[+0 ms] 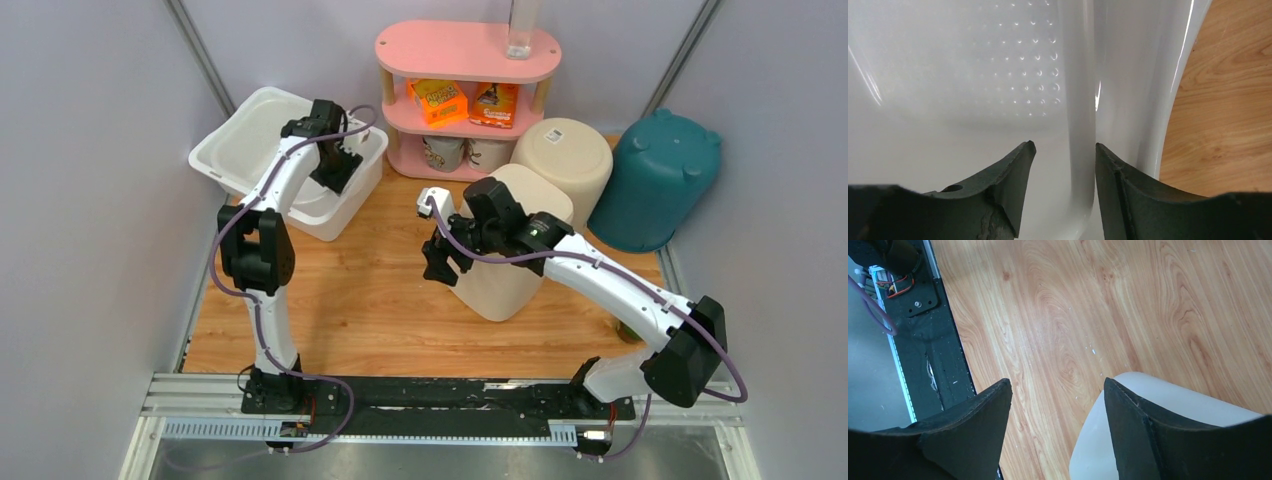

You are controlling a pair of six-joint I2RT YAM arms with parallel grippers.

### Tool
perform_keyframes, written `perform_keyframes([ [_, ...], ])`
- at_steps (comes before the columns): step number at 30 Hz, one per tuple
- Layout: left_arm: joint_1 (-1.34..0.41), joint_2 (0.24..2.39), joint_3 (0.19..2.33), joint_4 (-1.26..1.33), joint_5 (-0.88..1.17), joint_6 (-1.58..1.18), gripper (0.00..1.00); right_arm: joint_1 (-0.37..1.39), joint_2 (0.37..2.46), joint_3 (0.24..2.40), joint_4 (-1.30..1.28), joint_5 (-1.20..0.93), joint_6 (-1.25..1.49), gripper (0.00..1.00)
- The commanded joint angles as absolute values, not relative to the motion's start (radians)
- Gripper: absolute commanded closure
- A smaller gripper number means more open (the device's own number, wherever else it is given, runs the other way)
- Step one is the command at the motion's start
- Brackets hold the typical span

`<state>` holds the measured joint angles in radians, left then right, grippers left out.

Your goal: Turn the large container upside down

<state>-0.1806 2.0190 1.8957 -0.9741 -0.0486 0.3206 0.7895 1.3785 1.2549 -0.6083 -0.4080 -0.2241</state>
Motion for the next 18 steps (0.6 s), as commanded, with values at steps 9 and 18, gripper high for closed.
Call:
perform_keyframes([
  [9, -0.177, 1.916, 2.043, -1.061, -0.063, 0.402, 0.99, 0.781, 1.370, 1.373, -0.577, -0.425, -0.230, 0.27],
  [18, -0.178, 1.637, 2.234, -0.963, -0.058, 0.426, 1.00, 0.772, 1.393, 1.414, -0.574, -0.416, -0.255, 0.25],
])
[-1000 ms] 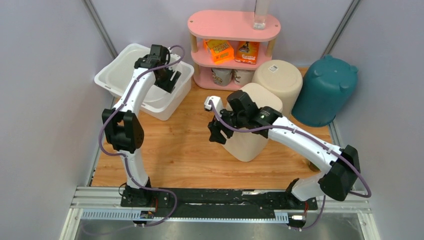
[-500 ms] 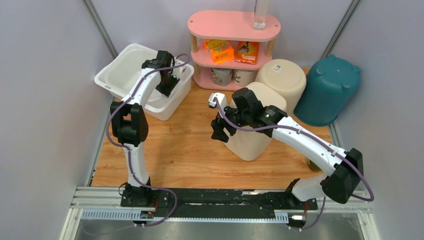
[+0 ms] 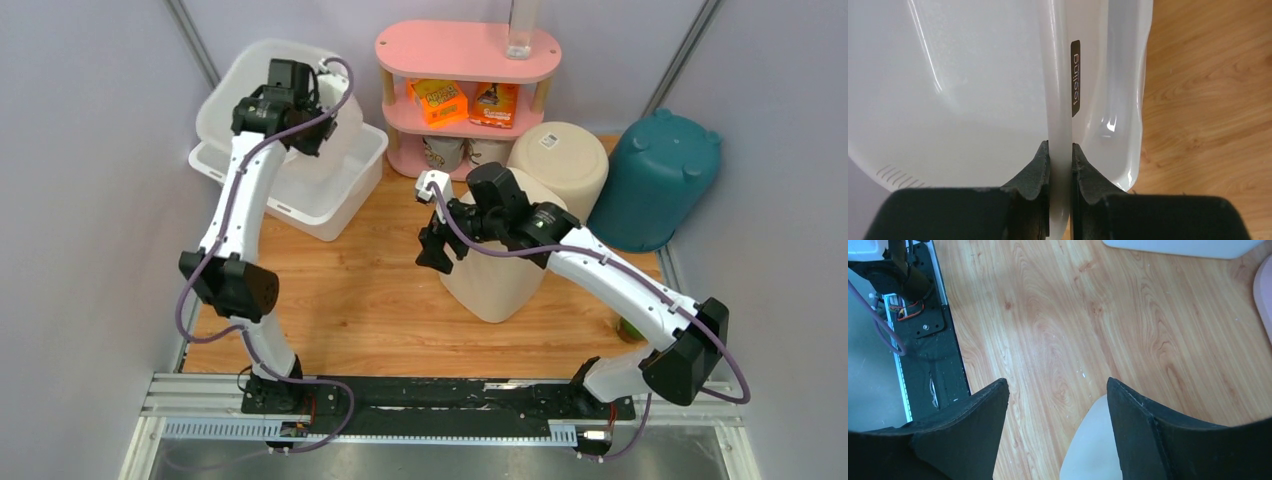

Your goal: Turn the large container upside down

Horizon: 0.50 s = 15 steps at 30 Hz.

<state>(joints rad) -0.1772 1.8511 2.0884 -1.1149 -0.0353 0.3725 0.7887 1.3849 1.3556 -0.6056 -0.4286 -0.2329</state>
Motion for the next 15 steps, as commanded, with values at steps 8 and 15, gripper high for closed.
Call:
perform_keyframes([
  [8, -0.177, 1.395, 2.149, -0.786, 0.088, 0.293, 1.00, 0.696, 1.455, 1.504, -0.544, -0.441, -0.190, 0.20],
  [15, -0.155, 1.237, 2.040, -0.751, 0.424, 0.058, 1.00, 0.584, 1.557, 1.633, -0.516, -0.527, -0.056, 0.18],
])
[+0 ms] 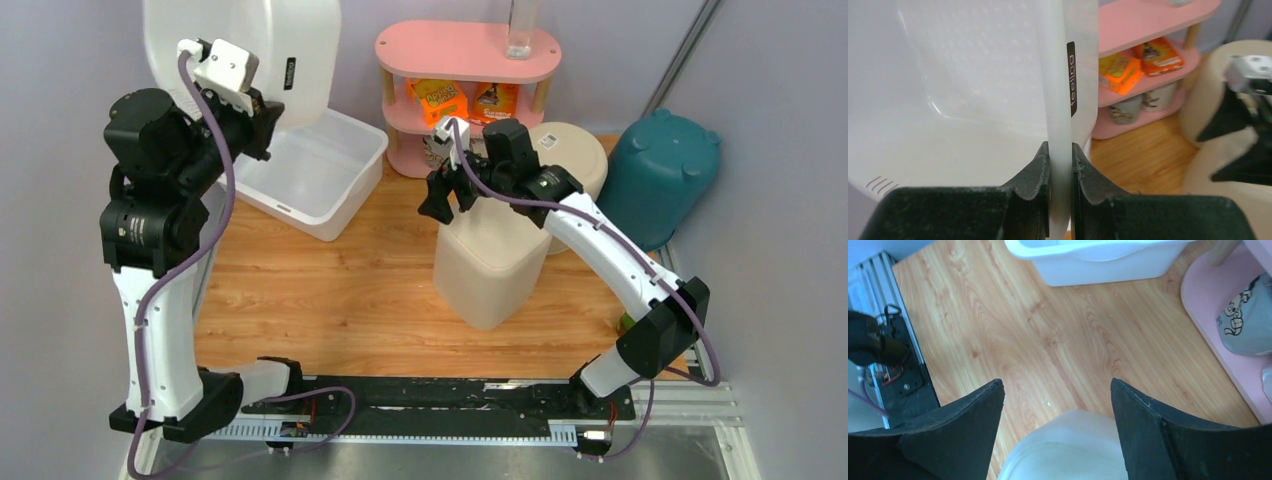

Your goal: Turn the large container upside down

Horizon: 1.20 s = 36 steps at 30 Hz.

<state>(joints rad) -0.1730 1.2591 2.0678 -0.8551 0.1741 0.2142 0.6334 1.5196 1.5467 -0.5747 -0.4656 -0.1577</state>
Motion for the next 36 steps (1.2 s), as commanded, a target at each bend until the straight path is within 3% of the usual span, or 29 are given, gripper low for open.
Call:
perform_keyframes([
  [1, -0.137, 1.218, 2.035, -0.750, 0.507, -0.003, 1.00, 0.574, 1.566, 1.643, -0.514, -0.535, -0.048, 0.18],
  [9, 0.023, 1.139, 1.867, -0.532, 1.097, -0.579, 1.00, 0.530, 1.603, 1.676, -0.489, -0.518, -0.031, 0.18],
  [18, 0.123, 1.129, 1.585, -0.462, 1.484, -0.901, 1.00, 0.480, 1.633, 1.711, -0.486, -0.455, -0.040, 0.18],
  [26, 0.342, 1.066, 1.167, -0.658, 1.524, -0.826, 1.00, 0.460, 1.613, 1.698, -0.487, -0.560, -0.087, 0.15],
  [36, 0.391, 1.041, 0.826, -0.814, 1.456, -0.741, 0.99, 0.461, 1.646, 1.721, -0.488, -0.649, -0.083, 0.15],
])
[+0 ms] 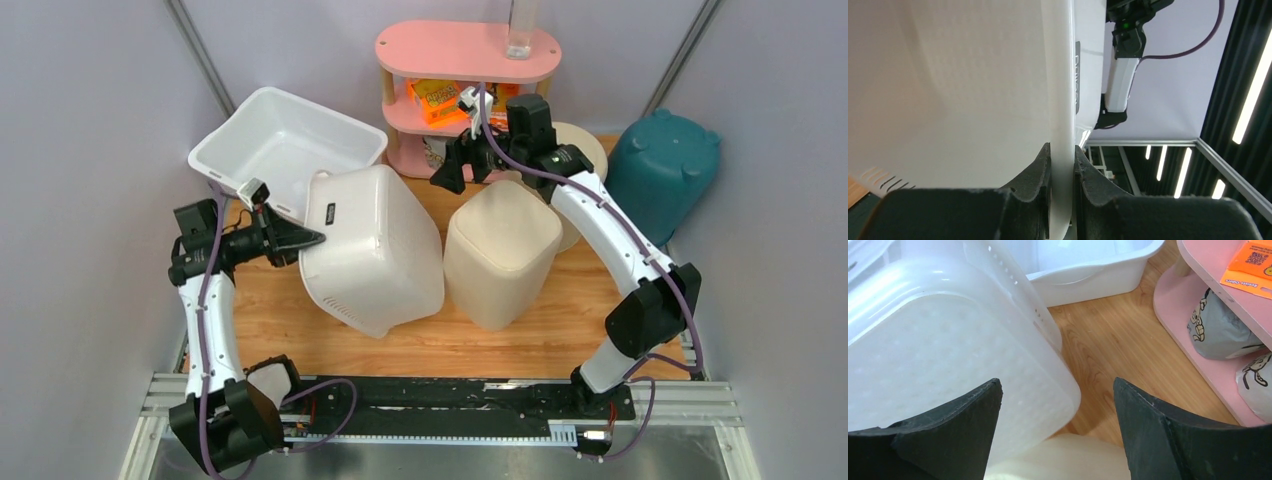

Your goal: Turn the large container upside down

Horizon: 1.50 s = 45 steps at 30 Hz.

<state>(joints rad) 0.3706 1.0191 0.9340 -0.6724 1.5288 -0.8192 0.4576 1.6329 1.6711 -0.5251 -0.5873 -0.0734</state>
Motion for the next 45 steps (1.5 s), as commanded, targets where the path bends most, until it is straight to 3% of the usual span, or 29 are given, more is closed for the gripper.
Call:
perform_keyframes([
  [1, 0.394, 1.052, 0.815, -0.889, 1.450, -0.667, 0.96, 0.461, 1.649, 1.724, -0.487, -0.656, -0.081, 0.15],
  [3, 0.402, 1.092, 0.792, -1.014, 1.439, -0.534, 0.73, 0.462, 1.663, 1.732, -0.488, -0.671, -0.071, 0.15],
  [4, 0.403, 1.113, 0.784, -1.040, 1.427, -0.497, 0.69, 0.463, 1.671, 1.735, -0.487, -0.681, -0.067, 0.15],
  [5, 0.403, 1.127, 0.782, -1.091, 1.421, -0.430, 0.58, 0.463, 1.678, 1.741, -0.487, -0.692, -0.064, 0.15],
  [8, 0.403, 1.154, 0.798, -1.248, 1.360, -0.224, 0.43, 0.469, 1.705, 1.767, -0.486, -0.719, -0.056, 0.15],
  [10, 0.404, 1.158, 0.822, -1.316, 1.252, -0.197, 0.27, 0.472, 1.726, 1.792, -0.485, -0.732, -0.043, 0.15],
  [11, 0.405, 1.152, 0.861, -1.352, 1.159, -0.184, 0.07, 0.475, 1.736, 1.805, -0.483, -0.739, -0.036, 0.15],
  [13, 0.405, 1.154, 0.911, -1.390, 1.070, -0.146, 0.01, 0.481, 1.749, 1.821, -0.480, -0.746, -0.031, 0.14],
  [21, 0.402, 1.203, 1.081, -1.446, 0.856, -0.042, 0.00, 0.487, 1.730, 1.809, -0.479, -0.752, -0.054, 0.14],
  [24, 0.390, 1.201, 1.131, -1.474, 0.584, -0.060, 0.00, 0.487, 1.698, 1.806, -0.488, -0.759, -0.081, 0.14],
  [26, 0.390, 1.212, 1.141, -1.456, 0.528, -0.085, 0.00, 0.487, 1.670, 1.805, -0.488, -0.790, -0.090, 0.14],
  [34, 0.373, 1.258, 1.209, -1.408, 0.603, -0.031, 0.00, 0.489, 1.552, 1.744, -0.488, -0.846, -0.115, 0.13],
  [38, 0.261, 1.280, 1.248, -1.278, 0.579, -0.047, 0.00, 0.494, 1.544, 1.677, -0.486, -0.737, -0.142, 0.15],
  [45, 0.019, 1.310, 1.437, -1.010, 0.223, -0.015, 0.00, 0.599, 1.654, 1.646, -0.479, -0.562, -0.292, 0.17],
])
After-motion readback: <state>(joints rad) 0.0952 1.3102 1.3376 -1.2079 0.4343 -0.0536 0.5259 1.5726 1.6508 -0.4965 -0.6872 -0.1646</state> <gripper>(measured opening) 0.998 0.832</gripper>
